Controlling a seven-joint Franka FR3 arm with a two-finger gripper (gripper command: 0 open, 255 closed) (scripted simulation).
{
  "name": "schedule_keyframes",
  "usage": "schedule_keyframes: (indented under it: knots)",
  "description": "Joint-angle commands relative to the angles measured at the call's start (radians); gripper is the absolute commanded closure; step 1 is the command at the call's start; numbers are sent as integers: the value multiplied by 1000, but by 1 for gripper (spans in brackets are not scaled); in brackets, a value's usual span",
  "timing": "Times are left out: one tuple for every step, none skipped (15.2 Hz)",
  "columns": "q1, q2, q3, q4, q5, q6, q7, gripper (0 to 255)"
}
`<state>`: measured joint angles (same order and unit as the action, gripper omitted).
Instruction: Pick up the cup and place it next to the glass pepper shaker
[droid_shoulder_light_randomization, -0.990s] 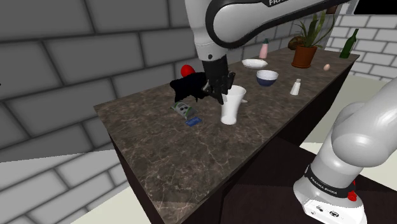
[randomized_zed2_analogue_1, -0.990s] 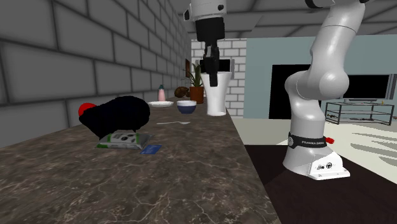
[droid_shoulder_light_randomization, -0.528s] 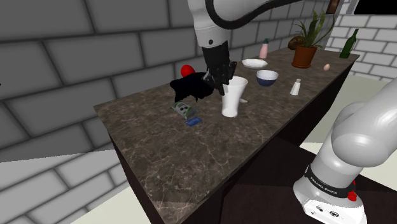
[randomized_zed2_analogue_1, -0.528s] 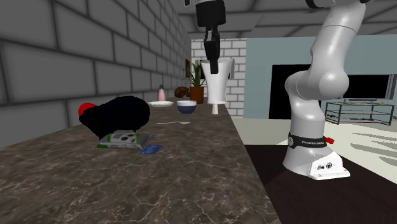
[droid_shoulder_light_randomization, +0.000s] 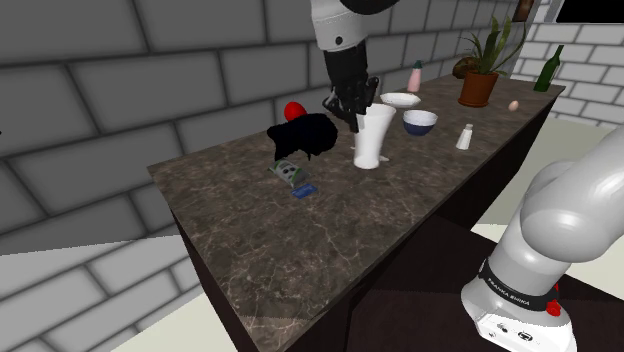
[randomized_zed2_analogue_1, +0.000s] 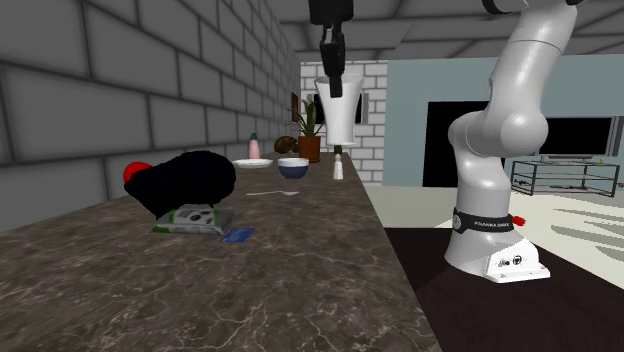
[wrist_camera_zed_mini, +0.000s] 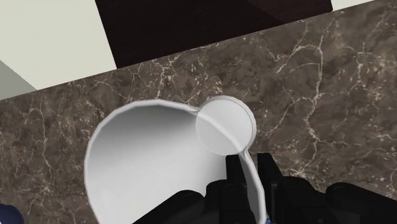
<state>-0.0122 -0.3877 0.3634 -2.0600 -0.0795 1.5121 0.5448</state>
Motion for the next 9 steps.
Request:
schedule_keyframes:
  knots:
    - [-12, -28, -33, -29, -11, 8, -46, 255]
    - [-18, -43, -53, -45, -19, 13, -71, 255]
    - [-25, -57, -72, -60, -28, 18, -96, 255]
    - [-33, -70, -91, -74, -37, 24, -121, 255]
    - [-40, -81, -111, -87, -46, 30, -146, 255]
    - [-48, -91, -130, -99, -56, 36, -170, 255]
    - [-56, -101, -149, -110, -67, 42, -195, 255]
    - [-64, -109, -168, -120, -77, 48, -219, 255]
    - [-72, -116, -187, -128, -89, 54, -243, 255]
